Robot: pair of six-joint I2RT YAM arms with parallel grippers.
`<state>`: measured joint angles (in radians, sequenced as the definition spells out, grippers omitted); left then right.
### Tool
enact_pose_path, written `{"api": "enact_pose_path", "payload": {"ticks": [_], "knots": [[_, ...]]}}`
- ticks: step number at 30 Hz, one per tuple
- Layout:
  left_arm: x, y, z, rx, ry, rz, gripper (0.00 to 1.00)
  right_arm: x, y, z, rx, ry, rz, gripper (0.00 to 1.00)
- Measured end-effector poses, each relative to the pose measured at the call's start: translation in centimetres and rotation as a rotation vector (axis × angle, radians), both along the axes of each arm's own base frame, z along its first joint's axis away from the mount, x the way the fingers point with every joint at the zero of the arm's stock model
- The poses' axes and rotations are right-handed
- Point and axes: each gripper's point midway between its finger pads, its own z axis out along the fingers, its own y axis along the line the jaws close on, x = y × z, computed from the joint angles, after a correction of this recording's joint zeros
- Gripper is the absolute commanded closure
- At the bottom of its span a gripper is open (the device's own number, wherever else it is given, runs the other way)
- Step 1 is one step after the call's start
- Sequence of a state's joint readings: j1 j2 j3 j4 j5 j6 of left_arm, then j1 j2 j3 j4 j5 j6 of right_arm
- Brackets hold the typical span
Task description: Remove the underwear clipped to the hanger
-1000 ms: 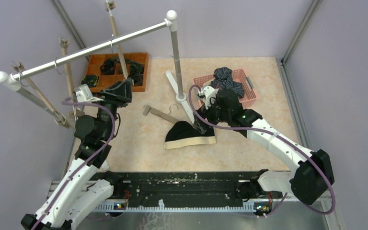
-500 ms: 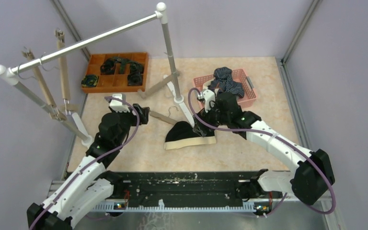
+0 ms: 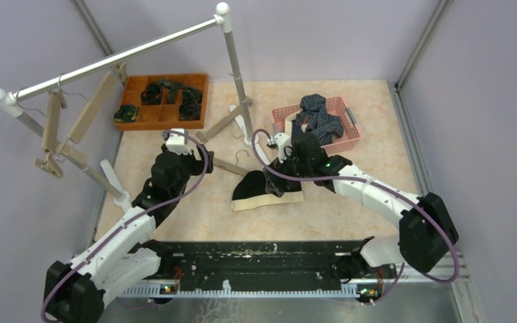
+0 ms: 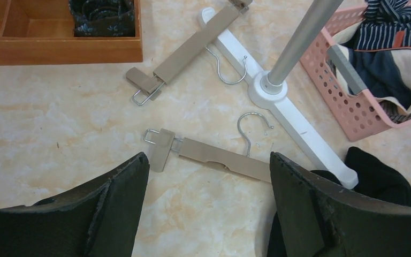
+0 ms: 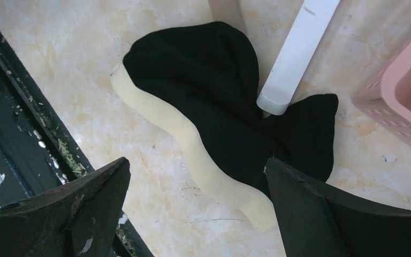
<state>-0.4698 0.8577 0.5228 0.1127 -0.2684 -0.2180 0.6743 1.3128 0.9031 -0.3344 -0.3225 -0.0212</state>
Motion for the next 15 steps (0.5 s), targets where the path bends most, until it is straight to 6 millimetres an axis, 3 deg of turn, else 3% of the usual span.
{"api": "enact_pose_path", "payload": {"ticks": [4, 10, 11, 12, 13, 15], "knots": [[0.9, -0.4, -1.4, 0.025, 0.027, -0.003, 0.13, 0.4, 0.0, -2.2, -0.049, 0.038, -0.028, 0.03], [1.9, -0.8, -0.4, 0.0, -0.023, 0.003, 0.13, 1.2, -1.0, -6.8, -0.168, 0.119, -0.119, 0.1], [2.0, -0.8, -0.4, -0.002, -0.028, 0.005, 0.13, 1.3, -1.3, -7.4, -0.189, 0.129, -0.145, 0.19], [2.2, -0.9, -0.4, -0.002, -0.03, 0.007, 0.12, 1.4, -1.5, -7.8, -0.203, 0.134, -0.161, 0.36], [2.3, -0.9, -0.6, 0.0, -0.028, 0.008, 0.12, 1.5, -1.7, -8.1, -0.217, 0.135, -0.181, 0.61], [2.6, -1.0, -0.9, 0.003, -0.024, 0.011, 0.12, 1.8, -2.2, -8.5, -0.24, 0.131, -0.214, 0.89]]}}
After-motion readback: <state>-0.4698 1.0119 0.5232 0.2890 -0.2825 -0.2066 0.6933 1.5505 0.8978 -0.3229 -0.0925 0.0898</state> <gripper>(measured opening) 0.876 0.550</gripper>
